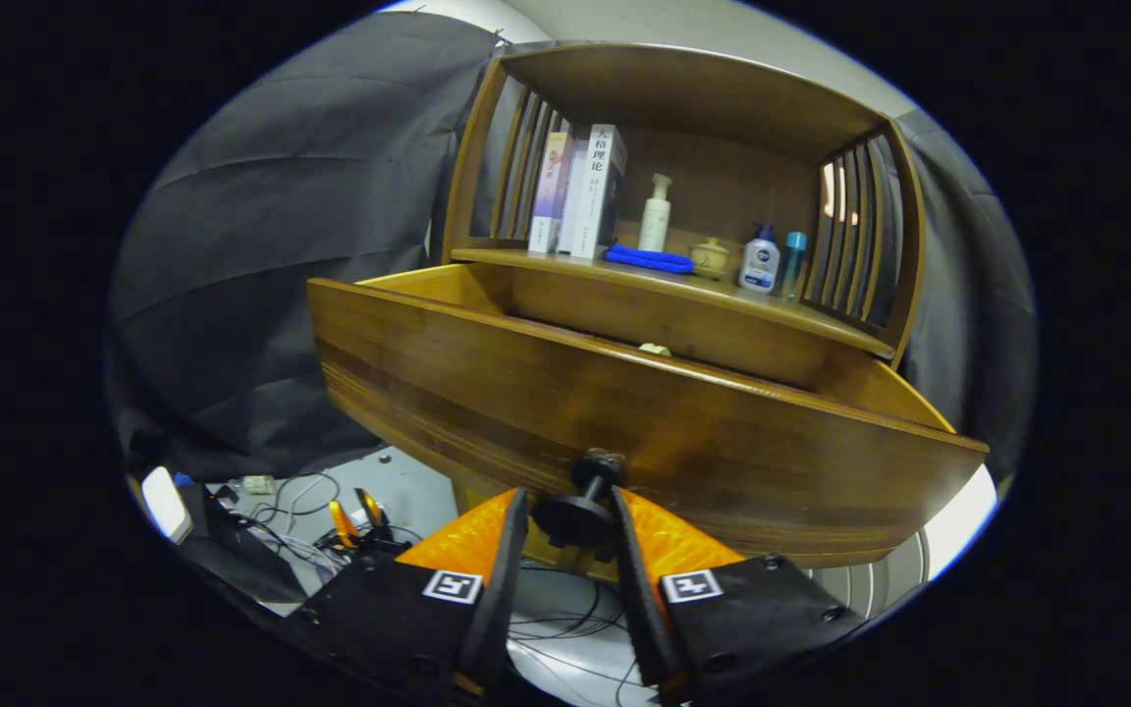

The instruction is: Pull open the drawer, take out the items inside it, and place them on the countertop above the cabinet.

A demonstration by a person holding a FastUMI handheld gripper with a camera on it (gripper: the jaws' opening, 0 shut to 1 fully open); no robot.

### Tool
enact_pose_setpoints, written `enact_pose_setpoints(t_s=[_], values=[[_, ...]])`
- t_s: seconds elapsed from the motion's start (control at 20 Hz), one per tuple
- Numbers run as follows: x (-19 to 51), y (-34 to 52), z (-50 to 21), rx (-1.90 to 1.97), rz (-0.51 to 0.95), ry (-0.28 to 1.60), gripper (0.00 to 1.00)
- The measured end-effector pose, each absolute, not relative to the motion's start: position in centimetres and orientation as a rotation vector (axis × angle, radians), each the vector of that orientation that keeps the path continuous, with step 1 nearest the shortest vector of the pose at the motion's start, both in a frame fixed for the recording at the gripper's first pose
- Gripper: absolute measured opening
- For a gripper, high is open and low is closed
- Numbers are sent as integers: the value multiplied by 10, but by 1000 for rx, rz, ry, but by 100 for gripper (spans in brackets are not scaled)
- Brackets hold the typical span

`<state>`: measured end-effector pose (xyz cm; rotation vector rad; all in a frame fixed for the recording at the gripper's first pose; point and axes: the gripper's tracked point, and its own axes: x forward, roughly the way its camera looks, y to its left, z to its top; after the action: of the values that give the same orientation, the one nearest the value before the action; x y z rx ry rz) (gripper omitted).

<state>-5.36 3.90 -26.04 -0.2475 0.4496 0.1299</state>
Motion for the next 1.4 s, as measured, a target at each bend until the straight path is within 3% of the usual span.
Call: enact_pose_setpoints(t_s=[0.25,0.8,1.4], values=[[-75,45,-240,-292,199,428,100],[-80,54,-128,-288,274,291,98],[4,44,-105,-265,218,385,98]])
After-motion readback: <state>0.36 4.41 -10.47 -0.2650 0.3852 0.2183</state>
